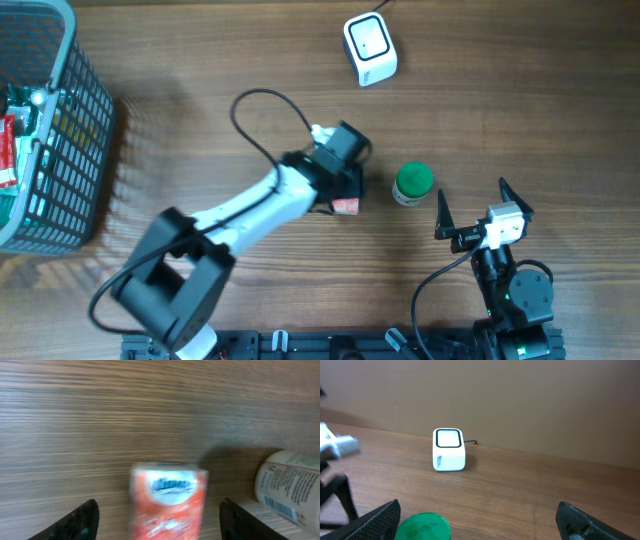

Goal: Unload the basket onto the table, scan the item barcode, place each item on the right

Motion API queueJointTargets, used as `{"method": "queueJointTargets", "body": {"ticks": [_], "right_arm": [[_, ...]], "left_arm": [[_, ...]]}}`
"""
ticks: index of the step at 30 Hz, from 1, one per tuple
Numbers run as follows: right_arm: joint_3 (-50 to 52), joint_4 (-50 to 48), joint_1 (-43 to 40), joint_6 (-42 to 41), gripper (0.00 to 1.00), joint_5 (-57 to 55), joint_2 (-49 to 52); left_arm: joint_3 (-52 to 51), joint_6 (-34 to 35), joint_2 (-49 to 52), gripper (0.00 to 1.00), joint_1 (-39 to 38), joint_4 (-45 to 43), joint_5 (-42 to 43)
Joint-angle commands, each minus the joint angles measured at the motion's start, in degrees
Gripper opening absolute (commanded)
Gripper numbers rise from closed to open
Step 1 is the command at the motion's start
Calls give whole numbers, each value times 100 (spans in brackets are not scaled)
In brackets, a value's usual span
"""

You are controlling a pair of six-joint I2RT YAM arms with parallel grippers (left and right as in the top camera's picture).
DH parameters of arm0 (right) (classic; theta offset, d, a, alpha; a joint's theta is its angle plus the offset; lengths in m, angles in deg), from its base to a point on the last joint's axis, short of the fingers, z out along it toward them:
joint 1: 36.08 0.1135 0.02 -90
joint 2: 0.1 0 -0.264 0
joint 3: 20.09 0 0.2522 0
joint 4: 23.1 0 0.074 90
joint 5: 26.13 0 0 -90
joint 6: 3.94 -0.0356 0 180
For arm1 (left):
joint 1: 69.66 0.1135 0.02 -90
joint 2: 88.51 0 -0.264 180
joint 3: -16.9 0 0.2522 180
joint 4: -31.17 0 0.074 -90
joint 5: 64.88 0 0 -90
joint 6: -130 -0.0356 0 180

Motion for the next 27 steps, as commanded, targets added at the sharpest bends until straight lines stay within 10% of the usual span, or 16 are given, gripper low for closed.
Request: {"method": "queueJointTargets", "body": {"ticks": [1, 8, 27], "right_arm": [[4, -17, -24, 31, 100, -11, 9], [4, -17, -24, 31, 100, -11, 9], [4, -17, -24, 31, 100, -11, 7]], "left_arm": [[101, -579, -229, 68, 542, 522, 546], [101, -1397, -142, 35, 807, 984, 1075], [101, -1123, -120, 23, 376, 649, 1307]]}}
